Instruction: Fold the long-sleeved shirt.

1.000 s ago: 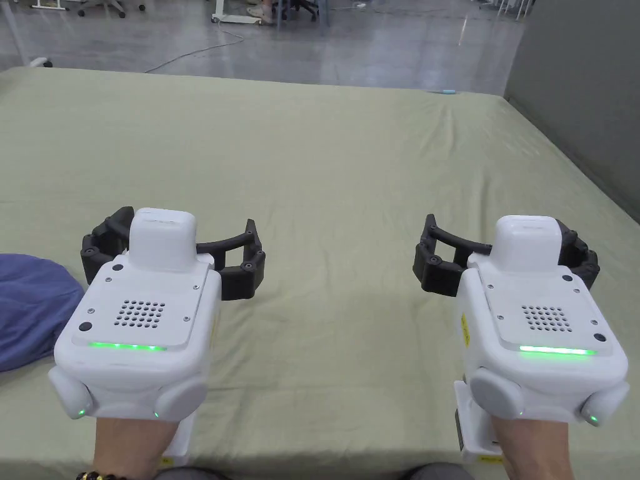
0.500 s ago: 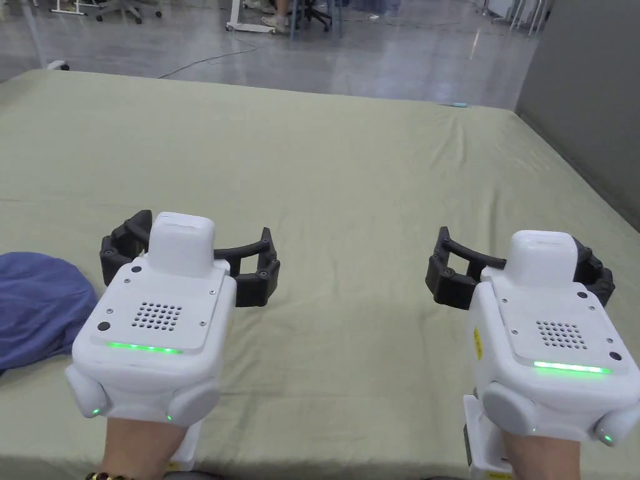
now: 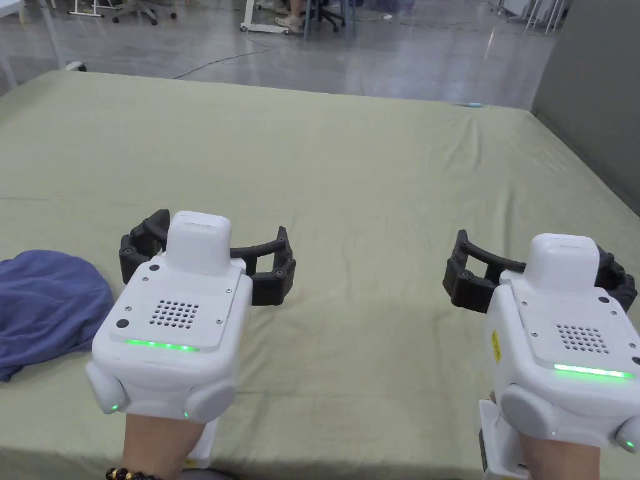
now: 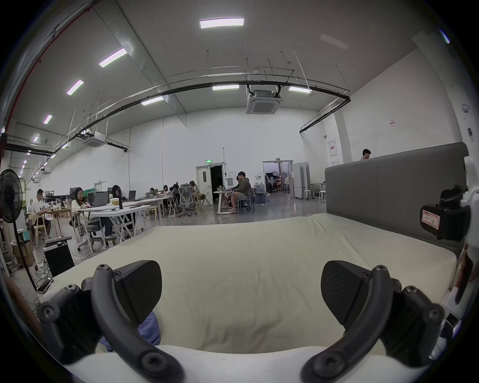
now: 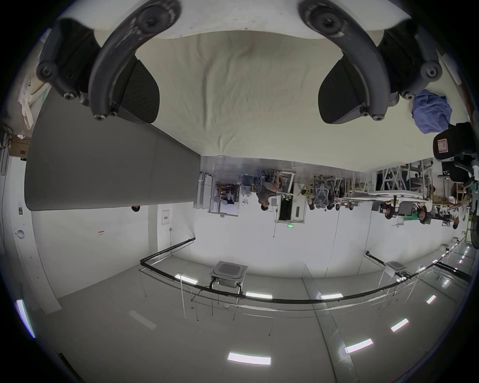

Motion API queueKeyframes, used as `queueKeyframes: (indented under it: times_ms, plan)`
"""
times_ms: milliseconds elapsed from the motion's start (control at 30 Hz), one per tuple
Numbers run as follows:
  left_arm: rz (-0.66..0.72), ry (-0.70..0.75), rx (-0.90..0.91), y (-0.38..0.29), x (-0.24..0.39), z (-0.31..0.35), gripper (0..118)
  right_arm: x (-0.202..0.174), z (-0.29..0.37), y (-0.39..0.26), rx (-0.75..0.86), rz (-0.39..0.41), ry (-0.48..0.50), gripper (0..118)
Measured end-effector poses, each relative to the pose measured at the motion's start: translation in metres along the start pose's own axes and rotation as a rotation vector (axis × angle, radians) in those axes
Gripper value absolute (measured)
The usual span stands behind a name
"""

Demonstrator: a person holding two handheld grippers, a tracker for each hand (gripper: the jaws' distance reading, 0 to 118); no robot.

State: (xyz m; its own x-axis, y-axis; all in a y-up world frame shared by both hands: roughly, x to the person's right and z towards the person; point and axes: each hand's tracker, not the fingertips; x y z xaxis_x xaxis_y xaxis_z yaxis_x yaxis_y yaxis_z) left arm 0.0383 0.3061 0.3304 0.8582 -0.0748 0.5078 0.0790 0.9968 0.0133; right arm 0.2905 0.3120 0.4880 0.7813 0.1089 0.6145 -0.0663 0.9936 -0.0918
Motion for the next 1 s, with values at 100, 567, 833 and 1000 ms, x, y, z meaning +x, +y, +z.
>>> queueKeyframes:
  times_ms: [100, 567, 833, 1000]
  plan:
    - [0.003, 0.000, -0.001, 0.000, 0.000, 0.000, 118, 0.001, 0.000, -0.001, 0.001, -0.002, 0.001, 118]
    - [-0.009, -0.006, -0.074, 0.003, 0.006, -0.002, 0, 0.015, 0.010, 0.009, -0.072, -0.036, -0.015, 0]
    - [0.044, -0.031, -0.070, 0.009, 0.001, -0.013, 0, 0.017, 0.005, 0.007, -0.067, -0.044, -0.025, 0]
    - [0.074, 0.022, -0.061, 0.013, -0.020, -0.011, 0, -0.020, -0.005, 0.015, -0.062, -0.061, 0.055, 0]
